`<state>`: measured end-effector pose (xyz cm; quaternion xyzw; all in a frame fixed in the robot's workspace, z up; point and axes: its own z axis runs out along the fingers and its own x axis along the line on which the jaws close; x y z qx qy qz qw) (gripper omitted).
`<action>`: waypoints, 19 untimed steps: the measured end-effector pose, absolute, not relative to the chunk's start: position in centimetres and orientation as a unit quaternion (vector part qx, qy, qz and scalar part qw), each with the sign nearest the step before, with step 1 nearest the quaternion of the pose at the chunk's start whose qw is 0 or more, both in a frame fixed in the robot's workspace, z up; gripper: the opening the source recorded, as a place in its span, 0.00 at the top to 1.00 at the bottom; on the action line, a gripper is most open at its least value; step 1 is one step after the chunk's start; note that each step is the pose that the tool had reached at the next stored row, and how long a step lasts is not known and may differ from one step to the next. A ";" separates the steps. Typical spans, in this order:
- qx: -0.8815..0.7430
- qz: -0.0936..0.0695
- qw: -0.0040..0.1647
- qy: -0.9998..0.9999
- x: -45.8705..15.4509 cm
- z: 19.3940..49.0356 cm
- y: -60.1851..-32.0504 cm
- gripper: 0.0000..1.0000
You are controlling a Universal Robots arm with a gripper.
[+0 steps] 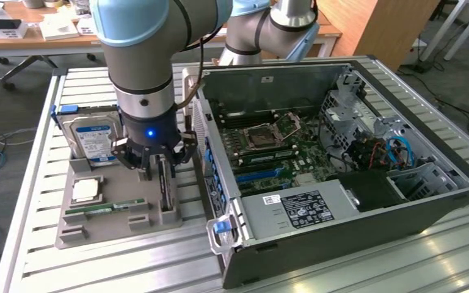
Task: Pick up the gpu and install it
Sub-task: 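Pick up the gpu and move the gpu toward the slot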
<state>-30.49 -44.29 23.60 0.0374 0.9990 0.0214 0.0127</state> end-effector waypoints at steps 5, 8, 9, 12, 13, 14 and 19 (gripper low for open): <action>0.037 0.020 0.013 0.999 -30.4 23.5 -44.3 0.51; 0.037 0.019 0.013 0.999 -30.4 23.4 -44.3 0.51; 0.037 0.019 0.013 0.999 -30.4 23.3 -44.3 0.51; 0.037 0.018 0.013 0.999 -30.4 23.2 -44.3 0.51; 0.037 0.018 0.013 0.999 -30.4 23.2 -44.3 0.51; 0.037 0.018 0.013 0.999 -30.4 23.2 -44.3 0.51; 0.038 0.016 0.013 0.999 -30.3 23.1 -44.4 0.51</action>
